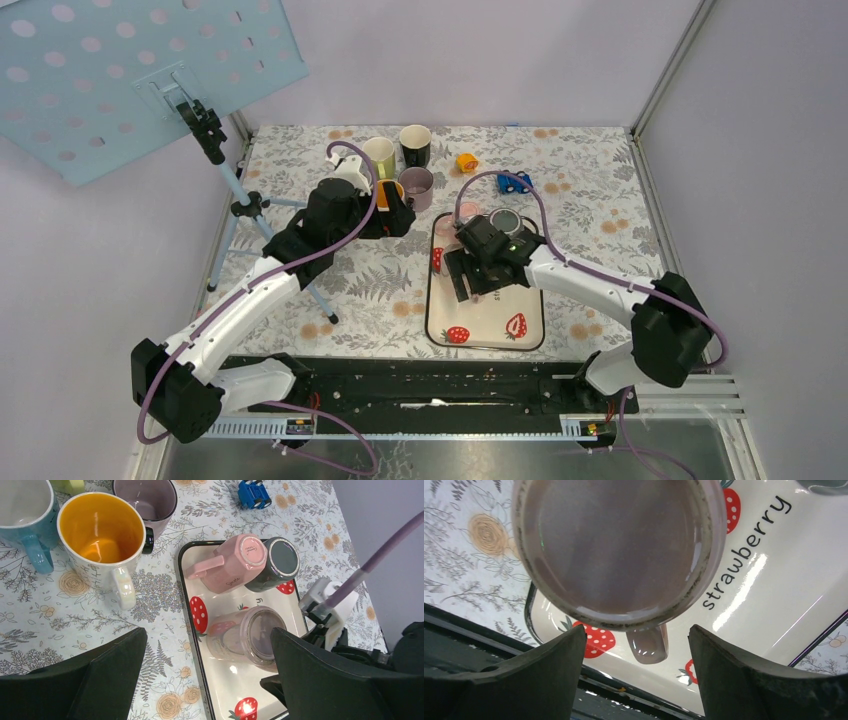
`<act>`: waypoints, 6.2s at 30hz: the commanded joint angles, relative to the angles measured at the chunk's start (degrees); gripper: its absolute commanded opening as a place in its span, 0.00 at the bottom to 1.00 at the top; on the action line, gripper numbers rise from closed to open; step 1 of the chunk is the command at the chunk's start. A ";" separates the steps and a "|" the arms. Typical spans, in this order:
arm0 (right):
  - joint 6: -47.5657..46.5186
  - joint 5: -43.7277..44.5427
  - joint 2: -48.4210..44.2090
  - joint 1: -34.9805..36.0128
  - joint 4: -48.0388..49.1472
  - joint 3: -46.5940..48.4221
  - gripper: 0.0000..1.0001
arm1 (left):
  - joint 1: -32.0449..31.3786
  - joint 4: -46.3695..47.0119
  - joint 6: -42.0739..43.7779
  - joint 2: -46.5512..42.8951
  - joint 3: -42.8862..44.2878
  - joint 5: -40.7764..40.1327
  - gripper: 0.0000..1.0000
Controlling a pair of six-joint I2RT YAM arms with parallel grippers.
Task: Turn the mug right side up
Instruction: Turn over the cup on the tray.
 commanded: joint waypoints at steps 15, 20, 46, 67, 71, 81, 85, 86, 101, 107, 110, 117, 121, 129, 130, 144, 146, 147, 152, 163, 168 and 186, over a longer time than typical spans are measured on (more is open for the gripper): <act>1.29 6.02 2.13 2.59 1.86 0.65 0.64 | 0.77 4.48 0.49 -0.08 -0.94 0.32 0.99; 2.73 7.45 0.39 3.75 4.17 -2.04 0.60 | 0.97 4.89 0.54 -0.08 -1.37 0.32 0.99; 3.17 13.60 0.01 7.02 8.83 -6.08 0.40 | 1.02 4.81 0.09 0.05 -1.22 1.37 0.99; 5.38 17.42 -2.68 7.62 7.46 -4.31 0.00 | 1.33 6.42 -3.33 0.28 -3.06 5.56 0.99; 5.57 17.56 -5.94 7.66 6.47 -3.17 0.00 | 1.53 7.61 -5.62 -0.36 -4.93 7.79 0.99; 8.64 16.41 -13.05 7.62 6.98 -2.19 0.00 | 2.16 8.27 -10.50 -2.41 -7.87 13.92 0.99; 9.61 16.66 -15.51 7.64 8.75 -1.62 0.00 | 4.83 8.53 -12.71 -3.57 -9.71 20.84 0.99; 9.79 16.76 -15.91 7.65 9.09 -1.21 0.00 | 5.43 8.74 -13.11 -3.94 -10.14 22.60 0.99; 11.62 12.64 -18.57 0.20 24.68 0.34 0.00 | 10.43 18.85 -20.28 -2.59 -11.38 38.30 0.99; 16.24 4.80 -19.79 -6.10 34.79 -1.64 0.00 | 10.48 25.63 -24.92 0.73 -11.06 41.36 0.99; 19.40 1.42 -20.58 -8.66 39.82 -3.37 0.00 | 10.49 30.46 -28.67 2.59 -11.21 42.69 0.99; 23.52 -2.52 -19.84 -11.03 46.59 -4.47 0.00 | 10.05 41.91 -38.03 8.05 -12.87 44.78 0.97; 24.88 -2.93 -19.83 -11.12 49.73 -4.74 0.00 | 8.16 46.50 -40.94 9.85 -13.45 44.00 0.94; 30.09 -3.96 -21.01 -11.23 59.52 -9.11 0.00 | 5.41 68.15 -58.84 14.48 -19.11 42.04 0.81; 30.72 -3.99 -21.09 -11.23 60.58 -9.60 0.00 | 4.99 69.22 -60.12 14.95 -19.02 41.52 0.79; 34.41 -5.56 -23.07 -11.15 66.16 -12.31 0.00 | 1.24 82.96 -73.22 23.48 -18.76 36.96 0.62; 35.23 -6.01 -23.20 -11.23 67.38 -12.84 0.00 | 0.99 85.94 -75.52 24.86 -18.92 36.10 0.61; 35.82 -6.33 -23.21 -11.22 68.01 -13.25 0.00 | 0.84 87.95 -76.86 25.91 -18.85 35.70 0.61; 37.57 -7.34 -23.32 -11.22 70.42 -15.03 0.00 | 0.08 91.27 -79.38 27.89 -16.22 34.96 0.56; 39.68 -7.57 -23.16 -11.17 74.33 -17.19 0.00 | -0.92 98.70 -82.57 30.03 -14.25 35.65 0.38; 41.87 -8.62 -22.34 -11.20 76.20 -18.18 0.00 | -0.92 101.50 -82.62 29.68 -13.97 34.89 0.37; 43.86 -8.28 -24.36 -11.15 74.71 -19.94 0.00 | -0.71 91.81 -70.14 22.66 -12.39 36.22 0.00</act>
